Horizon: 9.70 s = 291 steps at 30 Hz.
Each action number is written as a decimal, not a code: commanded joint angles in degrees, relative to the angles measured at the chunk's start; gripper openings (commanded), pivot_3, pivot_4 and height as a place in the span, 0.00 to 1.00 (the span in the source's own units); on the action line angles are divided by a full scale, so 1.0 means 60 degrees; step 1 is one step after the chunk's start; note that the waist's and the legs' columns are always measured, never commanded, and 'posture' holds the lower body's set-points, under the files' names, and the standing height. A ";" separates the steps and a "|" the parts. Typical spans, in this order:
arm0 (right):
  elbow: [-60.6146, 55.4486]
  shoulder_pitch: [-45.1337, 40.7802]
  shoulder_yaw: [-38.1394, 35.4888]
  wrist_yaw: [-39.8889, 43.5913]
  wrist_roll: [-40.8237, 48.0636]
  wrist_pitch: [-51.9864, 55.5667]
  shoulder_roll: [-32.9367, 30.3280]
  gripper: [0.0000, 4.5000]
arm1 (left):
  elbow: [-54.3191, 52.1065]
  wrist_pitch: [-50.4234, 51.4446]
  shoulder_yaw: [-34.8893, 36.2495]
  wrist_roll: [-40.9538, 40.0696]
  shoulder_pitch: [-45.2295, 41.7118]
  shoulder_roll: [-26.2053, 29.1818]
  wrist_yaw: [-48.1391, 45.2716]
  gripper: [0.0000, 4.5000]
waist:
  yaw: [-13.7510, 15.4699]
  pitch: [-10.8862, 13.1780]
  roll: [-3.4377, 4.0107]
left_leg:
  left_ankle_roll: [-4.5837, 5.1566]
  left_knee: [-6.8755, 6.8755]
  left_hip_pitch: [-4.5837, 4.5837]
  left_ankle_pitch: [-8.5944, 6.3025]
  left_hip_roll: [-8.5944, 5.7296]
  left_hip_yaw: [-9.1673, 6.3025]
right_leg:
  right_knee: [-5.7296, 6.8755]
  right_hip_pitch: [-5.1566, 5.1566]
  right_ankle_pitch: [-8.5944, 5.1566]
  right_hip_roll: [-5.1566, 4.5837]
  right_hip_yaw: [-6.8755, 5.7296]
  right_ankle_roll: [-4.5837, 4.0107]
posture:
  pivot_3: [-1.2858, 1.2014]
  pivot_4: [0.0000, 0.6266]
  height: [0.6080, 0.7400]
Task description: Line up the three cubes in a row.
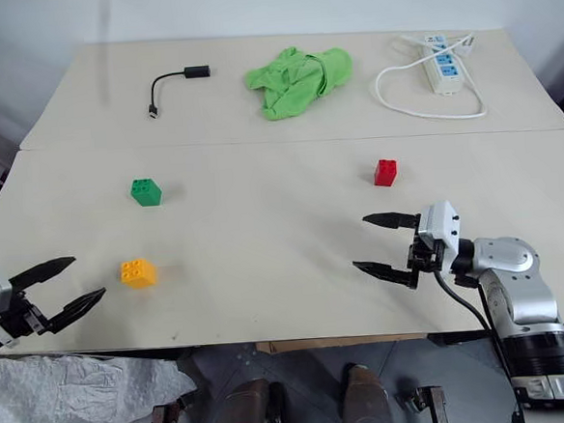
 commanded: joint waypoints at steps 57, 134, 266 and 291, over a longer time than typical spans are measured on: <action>0.0204 -0.4252 -0.0574 -1.0942 -0.3108 0.7161 0.3450 0.33 | -0.4520 0.3140 -0.2669 -0.0544 -0.2673 -0.1223 0.1315 1.00 | -0.0239 0.0004 0.0044 | -0.0025 0.0008 -0.0055 0.0025 -0.0042 0.0017 | 0.0051 -0.0079 -0.0007 0.0027 0.0054 -0.0013 | 0.52 0.24 1.00; -0.0566 -0.0843 -0.0065 0.1127 0.1267 0.0822 0.0580 1.00 | -0.6533 0.8170 -0.0437 0.0092 -0.2186 -0.3095 1.0131 1.00 | 0.0103 -0.0010 -0.0035 | -0.0014 0.0080 -0.0016 -0.0019 0.0044 0.0071 | 0.0091 -0.0063 0.0016 0.0014 0.0032 -0.0040 | 0.52 0.24 1.00; -0.1752 -0.0803 0.0605 0.0992 0.1433 0.1539 0.0841 1.00 | -0.9302 0.4862 -0.1226 0.1417 0.3347 -0.6297 0.8424 0.99 | 0.0026 -0.0040 -0.0090 | -0.0051 0.0090 0.0019 -0.0067 0.0182 0.0204 | 0.0042 -0.0101 0.0042 0.0150 0.0125 -0.0092 | 0.52 0.24 1.00; -0.1817 0.0515 -0.0116 0.0721 0.1275 0.1221 0.0330 1.00 | -0.4198 0.2329 -0.1868 0.0424 -0.0134 -0.1400 0.1685 0.32 | 0.0131 -0.0046 -0.0077 | -0.0063 0.0100 0.0003 -0.0063 0.0195 0.0217 | 0.0067 -0.0131 0.0028 0.0157 0.0095 -0.0131 | 0.52 0.24 1.00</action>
